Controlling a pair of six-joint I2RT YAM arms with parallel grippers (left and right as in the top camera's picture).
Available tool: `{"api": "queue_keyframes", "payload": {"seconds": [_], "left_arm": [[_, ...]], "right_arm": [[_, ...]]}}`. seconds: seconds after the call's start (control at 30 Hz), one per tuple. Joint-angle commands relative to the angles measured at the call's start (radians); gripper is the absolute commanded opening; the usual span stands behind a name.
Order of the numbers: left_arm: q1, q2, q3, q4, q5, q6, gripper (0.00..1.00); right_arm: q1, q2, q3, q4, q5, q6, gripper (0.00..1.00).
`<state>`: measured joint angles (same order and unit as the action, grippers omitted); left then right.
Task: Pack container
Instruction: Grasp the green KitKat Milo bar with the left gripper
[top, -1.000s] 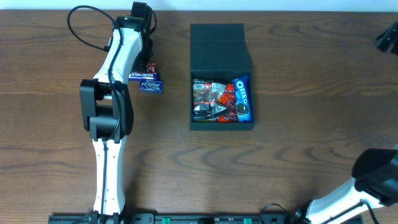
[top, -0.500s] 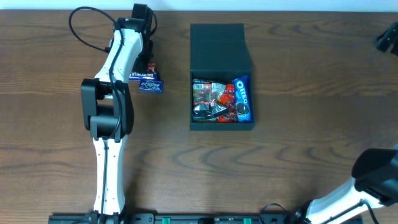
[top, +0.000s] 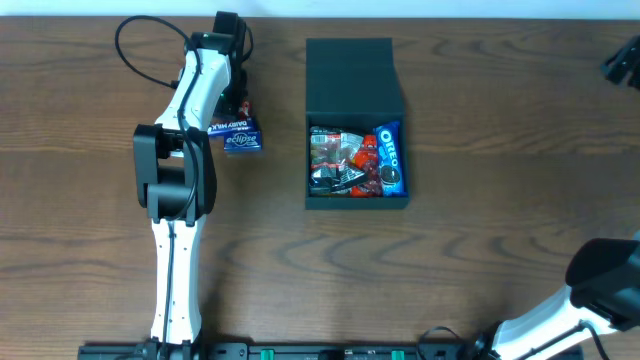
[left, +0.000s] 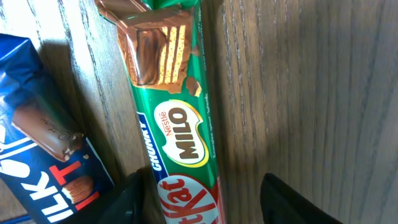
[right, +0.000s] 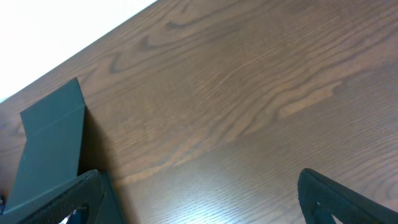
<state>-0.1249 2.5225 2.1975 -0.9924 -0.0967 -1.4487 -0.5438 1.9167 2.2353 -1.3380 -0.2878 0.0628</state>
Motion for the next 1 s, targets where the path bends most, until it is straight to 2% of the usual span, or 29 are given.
{"api": "queue_keyframes", "payload": {"seconds": [0.0, 0.13, 0.2, 0.53, 0.97], "left_arm": [[0.007, 0.03, -0.013, -0.005, 0.005, -0.013, 0.55], [0.007, 0.03, -0.013, -0.005, 0.01, -0.013, 0.4], [0.007, 0.03, -0.013, -0.005, 0.012, -0.013, 0.36], [0.007, 0.03, -0.013, -0.005, 0.012, 0.05, 0.25], [0.007, 0.016, 0.019, -0.005, 0.01, 0.33, 0.13]], "right_arm": [[0.01, 0.008, -0.007, -0.001, 0.003, -0.016, 0.99], [0.01, 0.008, -0.007, -0.001, 0.003, -0.016, 0.99], [0.01, 0.008, -0.007, -0.001, 0.003, -0.016, 0.99], [0.01, 0.008, -0.007, 0.0, 0.003, -0.016, 0.99], [0.009, 0.008, -0.008, 0.004, 0.011, -0.019, 0.99]]}}
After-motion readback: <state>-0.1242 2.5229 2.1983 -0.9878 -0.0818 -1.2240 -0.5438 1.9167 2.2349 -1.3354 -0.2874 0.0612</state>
